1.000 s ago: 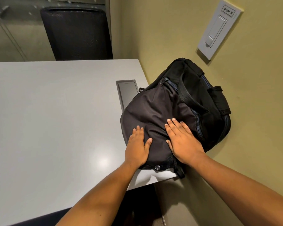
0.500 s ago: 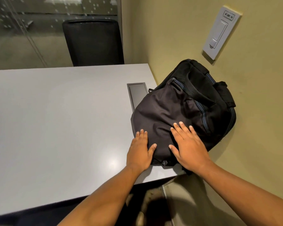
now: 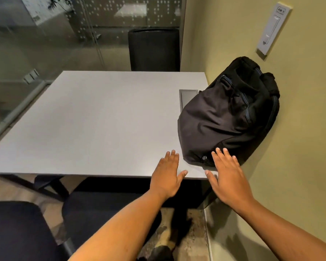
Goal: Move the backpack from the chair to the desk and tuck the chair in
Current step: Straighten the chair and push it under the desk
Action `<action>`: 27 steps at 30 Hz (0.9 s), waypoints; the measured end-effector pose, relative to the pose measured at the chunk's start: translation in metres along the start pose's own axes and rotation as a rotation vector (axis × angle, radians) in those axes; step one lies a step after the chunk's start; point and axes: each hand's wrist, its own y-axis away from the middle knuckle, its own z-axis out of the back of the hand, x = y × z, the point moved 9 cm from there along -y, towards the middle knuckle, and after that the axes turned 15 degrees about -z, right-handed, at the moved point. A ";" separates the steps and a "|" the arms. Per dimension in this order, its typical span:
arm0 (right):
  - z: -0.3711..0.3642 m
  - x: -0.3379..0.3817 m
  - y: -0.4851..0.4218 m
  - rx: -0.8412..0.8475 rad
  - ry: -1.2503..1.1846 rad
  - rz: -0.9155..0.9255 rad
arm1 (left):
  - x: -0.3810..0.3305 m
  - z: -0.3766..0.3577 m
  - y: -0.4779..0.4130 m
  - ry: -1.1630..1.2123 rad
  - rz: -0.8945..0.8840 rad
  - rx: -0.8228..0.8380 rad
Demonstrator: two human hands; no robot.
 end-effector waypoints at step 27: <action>-0.045 0.045 0.147 0.116 -0.075 -0.132 | 0.050 0.050 0.185 0.006 0.016 0.075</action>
